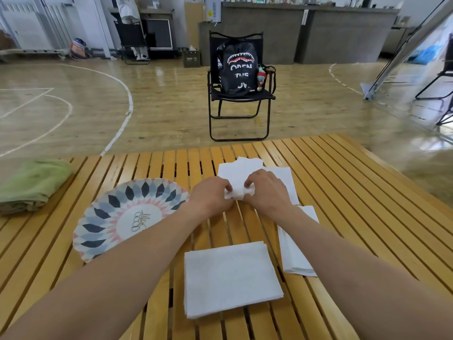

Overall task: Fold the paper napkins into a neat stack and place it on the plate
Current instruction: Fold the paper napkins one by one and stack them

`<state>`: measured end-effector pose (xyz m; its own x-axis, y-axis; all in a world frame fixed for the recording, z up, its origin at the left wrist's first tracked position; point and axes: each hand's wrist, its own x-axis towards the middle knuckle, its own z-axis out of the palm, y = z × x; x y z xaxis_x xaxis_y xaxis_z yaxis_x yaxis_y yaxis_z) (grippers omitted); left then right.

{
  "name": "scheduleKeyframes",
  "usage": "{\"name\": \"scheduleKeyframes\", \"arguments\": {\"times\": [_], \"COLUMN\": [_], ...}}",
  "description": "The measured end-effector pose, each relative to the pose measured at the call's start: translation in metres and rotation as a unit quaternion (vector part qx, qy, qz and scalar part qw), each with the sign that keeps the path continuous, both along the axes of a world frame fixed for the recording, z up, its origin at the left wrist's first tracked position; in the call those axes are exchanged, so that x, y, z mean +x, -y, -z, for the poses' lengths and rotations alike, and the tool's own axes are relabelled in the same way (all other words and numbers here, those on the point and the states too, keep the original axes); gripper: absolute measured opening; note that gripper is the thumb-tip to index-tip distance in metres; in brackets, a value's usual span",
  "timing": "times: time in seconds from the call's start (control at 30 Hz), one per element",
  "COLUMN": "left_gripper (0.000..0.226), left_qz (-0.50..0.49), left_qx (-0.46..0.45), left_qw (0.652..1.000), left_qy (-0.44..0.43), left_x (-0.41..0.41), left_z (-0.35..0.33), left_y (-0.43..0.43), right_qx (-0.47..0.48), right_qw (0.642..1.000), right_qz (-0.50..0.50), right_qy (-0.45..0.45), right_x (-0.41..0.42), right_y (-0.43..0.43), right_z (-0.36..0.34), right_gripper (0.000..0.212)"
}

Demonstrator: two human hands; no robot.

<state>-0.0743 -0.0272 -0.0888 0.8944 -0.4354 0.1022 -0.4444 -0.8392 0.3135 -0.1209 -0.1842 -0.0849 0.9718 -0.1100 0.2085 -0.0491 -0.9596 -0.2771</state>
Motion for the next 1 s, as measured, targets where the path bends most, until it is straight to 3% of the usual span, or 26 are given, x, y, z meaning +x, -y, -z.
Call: {"name": "scheduleKeyframes", "arguments": {"times": [0.27,0.47,0.57,0.77,0.87,1.0], "left_gripper": [0.022,0.023,0.021,0.017,0.016,0.029], "left_qz": [0.006,-0.1,-0.134,-0.09,-0.095,-0.113], "left_qx": [0.031,-0.111,-0.114,-0.046,-0.08,-0.162], "left_qw": [0.997,0.988,0.983,0.995,0.992,0.967], "left_qy": [0.064,0.035,0.05,0.015,-0.033,-0.162], "left_x": [-0.005,-0.007,-0.007,-0.014,-0.013,-0.007], "left_z": [-0.003,-0.01,-0.017,-0.015,-0.014,-0.02], "left_y": [-0.005,-0.006,-0.011,-0.017,-0.013,-0.007], "right_qx": [0.169,0.29,0.341,0.262,0.25,0.246], "right_qw": [0.981,0.946,0.923,0.944,0.94,0.938], "right_qz": [0.064,0.115,0.174,0.197,0.219,0.223], "right_qy": [0.073,0.089,0.048,-0.039,-0.078,-0.099], "right_x": [-0.015,-0.025,-0.02,-0.004,0.002,0.003], "right_y": [0.013,0.021,0.025,0.023,0.023,0.024], "right_z": [0.012,0.011,0.009,-0.004,-0.004,-0.004], "right_gripper": [0.015,0.005,0.037,0.029,0.04,0.018]}}
